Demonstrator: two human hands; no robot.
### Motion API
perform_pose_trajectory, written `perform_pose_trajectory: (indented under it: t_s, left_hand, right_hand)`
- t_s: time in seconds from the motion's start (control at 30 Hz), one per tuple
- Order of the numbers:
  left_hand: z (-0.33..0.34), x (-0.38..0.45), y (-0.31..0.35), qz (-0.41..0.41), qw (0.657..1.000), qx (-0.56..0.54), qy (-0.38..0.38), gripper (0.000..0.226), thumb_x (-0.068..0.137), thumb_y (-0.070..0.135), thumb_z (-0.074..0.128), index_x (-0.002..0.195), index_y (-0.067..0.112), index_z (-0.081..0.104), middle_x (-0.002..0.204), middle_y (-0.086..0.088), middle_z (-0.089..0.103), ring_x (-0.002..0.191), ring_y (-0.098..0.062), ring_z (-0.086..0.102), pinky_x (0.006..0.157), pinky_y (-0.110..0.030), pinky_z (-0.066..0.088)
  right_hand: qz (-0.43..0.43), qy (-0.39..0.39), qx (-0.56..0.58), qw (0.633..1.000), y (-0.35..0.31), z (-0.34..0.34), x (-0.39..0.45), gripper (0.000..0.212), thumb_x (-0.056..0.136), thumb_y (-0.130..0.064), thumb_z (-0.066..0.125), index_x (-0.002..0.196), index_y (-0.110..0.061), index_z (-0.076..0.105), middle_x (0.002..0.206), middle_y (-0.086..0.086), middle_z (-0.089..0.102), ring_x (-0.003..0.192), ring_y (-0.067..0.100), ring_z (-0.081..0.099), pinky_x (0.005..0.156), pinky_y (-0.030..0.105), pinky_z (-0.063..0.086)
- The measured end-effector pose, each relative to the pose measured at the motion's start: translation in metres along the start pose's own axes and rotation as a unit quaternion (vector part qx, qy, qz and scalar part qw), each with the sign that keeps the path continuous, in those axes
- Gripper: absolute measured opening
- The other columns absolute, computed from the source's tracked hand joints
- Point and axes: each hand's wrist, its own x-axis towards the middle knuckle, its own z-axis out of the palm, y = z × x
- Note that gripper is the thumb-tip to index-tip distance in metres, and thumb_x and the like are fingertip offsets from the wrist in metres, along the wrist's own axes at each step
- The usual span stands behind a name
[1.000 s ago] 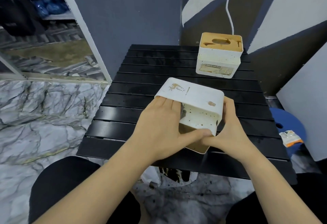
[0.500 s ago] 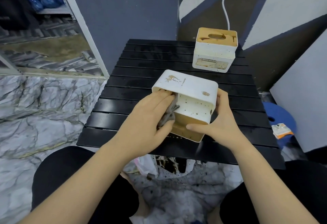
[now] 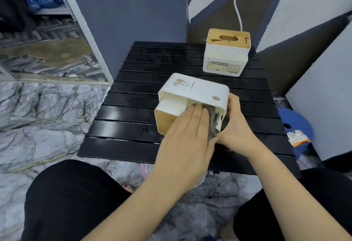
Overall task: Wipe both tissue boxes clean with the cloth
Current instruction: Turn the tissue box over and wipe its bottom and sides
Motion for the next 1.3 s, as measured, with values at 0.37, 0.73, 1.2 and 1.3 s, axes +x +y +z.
perform_pose_trajectory:
  t_s: [0.37,0.73,1.2,1.3]
  left_hand:
    - [0.000,0.057,0.018,-0.072,0.996,-0.002,-0.049,0.091,0.085,0.081,0.028,0.125,0.010,0.066,0.118,-0.009,0.068,0.115,-0.030,0.055,0.104,-0.041,0.040]
    - [0.018,0.022,-0.028,0.121,0.980,-0.144,0.059,0.044,0.104,0.033,0.053,0.137,0.005,0.060,0.140,-0.005,0.061,0.132,-0.022,0.053,0.115,-0.034,0.038]
    - [0.003,0.046,0.007,0.008,0.999,-0.047,0.006,0.071,0.086,0.080,0.042,0.111,0.016,0.062,0.110,0.001,0.064,0.107,-0.020,0.053,0.094,-0.032,0.037]
    - [0.009,0.046,0.004,0.017,0.996,-0.075,0.040,0.058,0.091,0.070,0.051,0.105,0.015,0.064,0.102,0.001,0.065,0.100,-0.019,0.054,0.085,-0.028,0.035]
  right_hand:
    - [-0.040,0.024,-0.032,0.998,0.005,0.000,-0.001,0.081,0.078,-0.001,0.080,0.141,-0.023,0.033,0.131,-0.022,0.049,0.116,-0.019,0.050,0.094,0.003,0.040]
    - [-0.006,0.009,-0.003,1.000,0.004,0.001,-0.002,0.114,0.058,-0.032,0.091,0.150,-0.036,0.024,0.140,-0.023,0.048,0.127,-0.008,0.051,0.098,0.014,0.048]
    - [-0.008,0.006,-0.030,0.999,-0.001,0.000,-0.002,0.104,0.066,-0.015,0.088,0.144,-0.040,0.025,0.132,-0.027,0.046,0.116,-0.019,0.050,0.090,0.003,0.044]
    - [-0.019,0.015,-0.048,0.999,0.000,0.001,-0.002,0.090,0.070,-0.034,0.080,0.144,-0.036,0.028,0.128,-0.026,0.049,0.113,-0.012,0.054,0.093,0.011,0.049]
